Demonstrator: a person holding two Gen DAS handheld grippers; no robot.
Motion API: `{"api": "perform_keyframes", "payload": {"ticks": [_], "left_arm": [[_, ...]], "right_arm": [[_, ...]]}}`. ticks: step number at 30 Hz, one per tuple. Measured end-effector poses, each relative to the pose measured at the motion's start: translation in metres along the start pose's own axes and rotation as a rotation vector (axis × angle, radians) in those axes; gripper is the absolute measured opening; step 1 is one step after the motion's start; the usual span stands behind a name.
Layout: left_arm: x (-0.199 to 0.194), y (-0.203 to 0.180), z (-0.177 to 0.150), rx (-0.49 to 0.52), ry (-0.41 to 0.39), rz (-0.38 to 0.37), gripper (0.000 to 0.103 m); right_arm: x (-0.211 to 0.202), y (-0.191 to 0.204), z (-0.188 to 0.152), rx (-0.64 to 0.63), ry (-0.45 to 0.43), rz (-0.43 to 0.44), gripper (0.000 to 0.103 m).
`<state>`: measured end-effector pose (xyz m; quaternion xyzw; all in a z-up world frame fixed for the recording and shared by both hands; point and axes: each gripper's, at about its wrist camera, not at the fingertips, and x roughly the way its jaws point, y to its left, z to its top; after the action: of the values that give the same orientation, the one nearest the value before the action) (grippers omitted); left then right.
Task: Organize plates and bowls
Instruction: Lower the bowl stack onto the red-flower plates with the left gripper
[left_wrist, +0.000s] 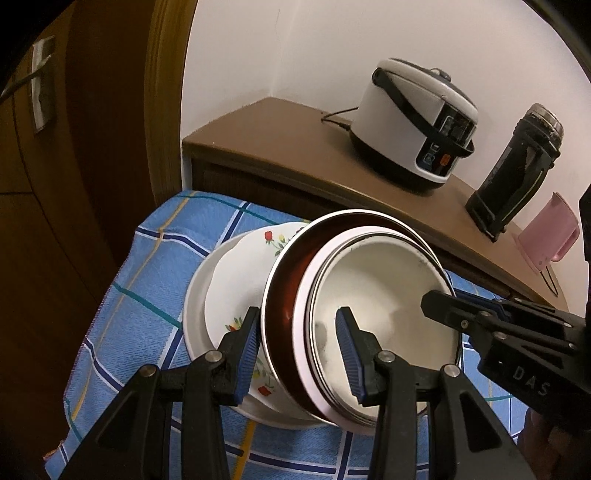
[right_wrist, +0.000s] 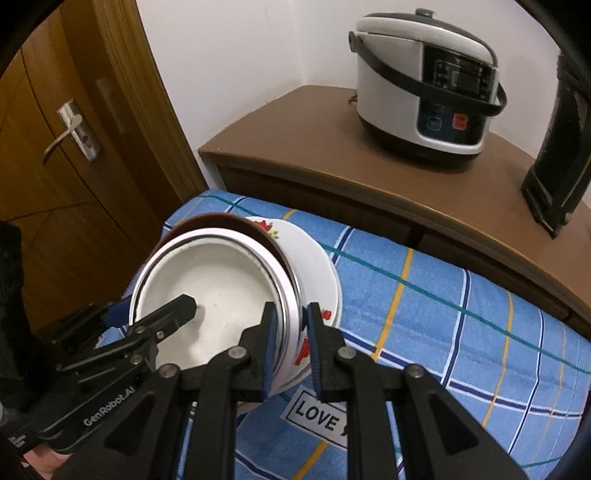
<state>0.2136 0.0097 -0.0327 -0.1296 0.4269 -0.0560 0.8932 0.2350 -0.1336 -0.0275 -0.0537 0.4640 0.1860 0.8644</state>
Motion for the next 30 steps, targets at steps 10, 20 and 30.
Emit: {"api": "perform_keyframes", "payload": {"ticks": [10, 20, 30], "left_arm": [[0.016, 0.009, 0.005, -0.029, 0.066, -0.008, 0.044], [0.02, 0.008, 0.006, 0.002, 0.042, 0.013, 0.044], [0.024, 0.011, 0.007, 0.007, 0.0, -0.004, 0.047]], "right_arm": [[0.02, -0.005, 0.018, 0.002, 0.087, 0.029, 0.017], [0.034, -0.005, 0.026, 0.008, 0.088, 0.035, 0.02], [0.038, -0.007, 0.027, 0.018, 0.043, 0.026, 0.02]]}}
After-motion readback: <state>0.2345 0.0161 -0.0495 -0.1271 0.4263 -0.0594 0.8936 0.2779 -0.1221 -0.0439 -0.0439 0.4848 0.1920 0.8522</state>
